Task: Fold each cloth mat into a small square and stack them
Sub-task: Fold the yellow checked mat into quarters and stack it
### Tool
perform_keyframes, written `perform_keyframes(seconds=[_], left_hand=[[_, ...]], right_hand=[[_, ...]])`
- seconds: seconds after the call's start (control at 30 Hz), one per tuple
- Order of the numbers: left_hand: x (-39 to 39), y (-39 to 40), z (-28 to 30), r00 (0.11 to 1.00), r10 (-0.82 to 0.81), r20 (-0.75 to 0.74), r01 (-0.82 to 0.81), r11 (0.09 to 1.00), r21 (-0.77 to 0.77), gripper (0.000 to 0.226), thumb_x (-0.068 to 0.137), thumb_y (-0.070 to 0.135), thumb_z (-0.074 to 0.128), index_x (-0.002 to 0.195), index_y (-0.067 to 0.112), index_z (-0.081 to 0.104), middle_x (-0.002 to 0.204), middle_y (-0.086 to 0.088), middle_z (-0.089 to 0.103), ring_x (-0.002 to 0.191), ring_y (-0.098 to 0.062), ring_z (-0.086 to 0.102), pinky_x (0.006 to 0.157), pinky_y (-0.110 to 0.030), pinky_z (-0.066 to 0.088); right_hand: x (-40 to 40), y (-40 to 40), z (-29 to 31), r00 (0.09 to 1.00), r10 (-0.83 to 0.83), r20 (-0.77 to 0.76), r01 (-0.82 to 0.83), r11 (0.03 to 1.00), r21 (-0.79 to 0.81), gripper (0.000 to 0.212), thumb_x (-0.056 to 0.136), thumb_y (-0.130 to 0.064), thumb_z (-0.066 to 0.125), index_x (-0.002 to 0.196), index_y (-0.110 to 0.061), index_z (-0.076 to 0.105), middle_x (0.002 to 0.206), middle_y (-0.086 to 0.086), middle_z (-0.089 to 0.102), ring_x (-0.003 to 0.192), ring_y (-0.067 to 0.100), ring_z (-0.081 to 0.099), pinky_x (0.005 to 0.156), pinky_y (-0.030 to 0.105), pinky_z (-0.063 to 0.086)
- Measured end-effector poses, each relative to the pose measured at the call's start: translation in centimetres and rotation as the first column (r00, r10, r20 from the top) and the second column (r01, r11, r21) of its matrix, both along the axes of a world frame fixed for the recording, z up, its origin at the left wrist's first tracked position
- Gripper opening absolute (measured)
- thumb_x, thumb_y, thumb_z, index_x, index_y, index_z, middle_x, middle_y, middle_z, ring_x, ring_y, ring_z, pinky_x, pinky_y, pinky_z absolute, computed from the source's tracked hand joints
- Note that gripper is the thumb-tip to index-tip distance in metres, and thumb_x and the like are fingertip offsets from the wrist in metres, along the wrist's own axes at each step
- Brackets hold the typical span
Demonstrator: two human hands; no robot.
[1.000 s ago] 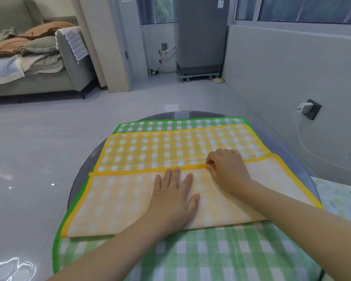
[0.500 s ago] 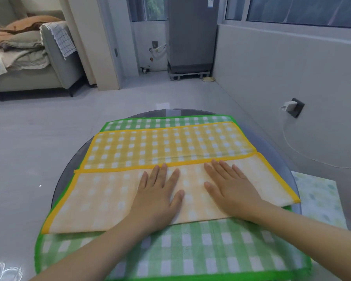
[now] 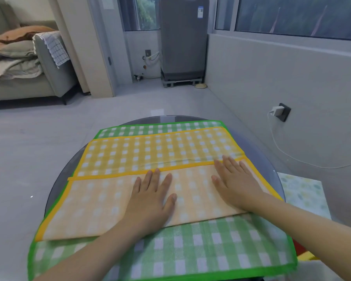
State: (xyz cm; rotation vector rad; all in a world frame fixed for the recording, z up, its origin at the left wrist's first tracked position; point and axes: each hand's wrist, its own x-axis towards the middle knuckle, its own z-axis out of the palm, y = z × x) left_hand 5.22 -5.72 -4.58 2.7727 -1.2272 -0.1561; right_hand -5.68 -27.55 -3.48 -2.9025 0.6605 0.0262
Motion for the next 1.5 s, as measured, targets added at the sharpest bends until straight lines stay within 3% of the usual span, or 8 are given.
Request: perform_keyframes(seconds=[0.17,0.37,0.6,0.77,0.93,1.1,1.23,1.5], left_hand=[[0.1,-0.2,0.1,1.000,0.009,-0.015,-0.009,1.000,0.000,0.059,0.097,0.051,0.015,0.149,0.034,-0.005,0.157,-0.001,-0.017,0.144,-0.016,-0.020,0.117,-0.039,-0.012],[2.1,2.2,0.1,1.000,0.019,-0.024,-0.020,0.999,-0.048,0.055,0.098,0.046,0.018,0.150,0.035,0.002,0.158,0.009,-0.010,0.144,-0.006,-0.014,0.118,-0.036,-0.009],[5.7,9.6,-0.2,0.984,0.177,0.002,-0.177,0.984,-0.036,0.071,0.081,0.063,-0.002,0.148,0.040,-0.001,0.156,0.015,-0.011,0.143,-0.003,-0.014,0.118,-0.036,-0.009],[6.5,11.7,-0.2,0.976,0.217,0.009,-0.217,0.976,-0.015,0.069,0.082,0.062,0.000,0.148,0.041,-0.002,0.156,0.015,-0.013,0.143,-0.003,-0.015,0.118,-0.038,-0.010],[6.1,11.0,0.5,0.973,0.227,-0.042,-0.229,0.973,-0.042,0.058,0.096,0.052,0.014,0.150,0.033,0.006,0.158,0.009,-0.007,0.144,-0.007,-0.013,0.117,-0.043,-0.012],[6.1,8.7,2.2,0.990,0.143,0.003,-0.141,0.978,-0.155,0.087,0.072,0.061,-0.008,0.148,0.030,0.022,0.158,0.007,0.009,0.145,-0.002,0.001,0.117,-0.038,-0.013],[8.7,4.9,3.3,0.988,0.146,-0.048,-0.153,0.952,-0.266,0.044,0.101,0.040,0.026,0.141,0.026,0.039,0.153,0.006,0.029,0.142,-0.002,0.018,0.117,-0.036,-0.009],[17.8,-2.7,2.1,0.954,0.282,-0.104,-0.299,0.858,-0.417,0.029,0.098,0.027,0.042,0.122,0.022,0.058,0.125,0.006,0.060,0.122,-0.012,0.048,0.106,-0.032,0.017]], right_hand=[[3.8,4.4,0.2,0.975,0.207,0.079,-0.212,0.976,0.056,0.054,0.101,-0.038,0.016,0.150,-0.020,0.001,0.158,-0.001,-0.005,0.145,0.011,-0.009,0.118,0.031,-0.007],[4.4,5.1,-1.0,0.977,0.206,0.050,-0.206,0.978,-0.002,0.054,0.100,-0.039,0.015,0.150,-0.023,0.001,0.158,-0.005,-0.003,0.145,0.008,-0.007,0.117,0.028,-0.006],[4.5,5.0,-1.2,0.978,0.205,0.042,-0.205,0.979,-0.011,0.053,0.100,-0.040,0.013,0.149,-0.026,-0.002,0.157,-0.008,-0.006,0.144,0.005,-0.009,0.116,0.026,-0.007],[4.5,5.2,-1.2,0.979,0.201,0.043,-0.200,0.980,-0.014,0.053,0.100,-0.040,0.012,0.149,-0.026,-0.003,0.157,-0.008,-0.006,0.144,0.005,-0.009,0.117,0.027,-0.007],[4.9,5.5,-0.6,0.982,0.188,0.028,-0.188,0.982,-0.001,0.053,0.101,-0.038,0.016,0.150,-0.023,0.004,0.158,-0.006,-0.001,0.145,0.008,-0.005,0.117,0.028,-0.004],[5.8,5.2,0.8,0.978,0.176,0.111,-0.181,0.983,0.033,0.050,0.101,-0.036,0.022,0.149,-0.023,0.018,0.157,-0.005,0.016,0.144,0.010,0.010,0.115,0.030,0.006],[9.2,3.1,1.6,0.978,0.146,0.149,-0.142,0.989,-0.039,0.046,0.101,-0.036,0.025,0.145,-0.024,0.028,0.153,-0.003,0.027,0.142,0.012,0.021,0.113,0.032,0.015],[18.3,-2.0,1.9,0.964,0.011,0.266,-0.018,1.000,0.026,0.036,0.097,-0.033,0.041,0.131,-0.025,0.050,0.131,-0.002,0.057,0.125,0.020,0.045,0.102,0.034,0.026]])
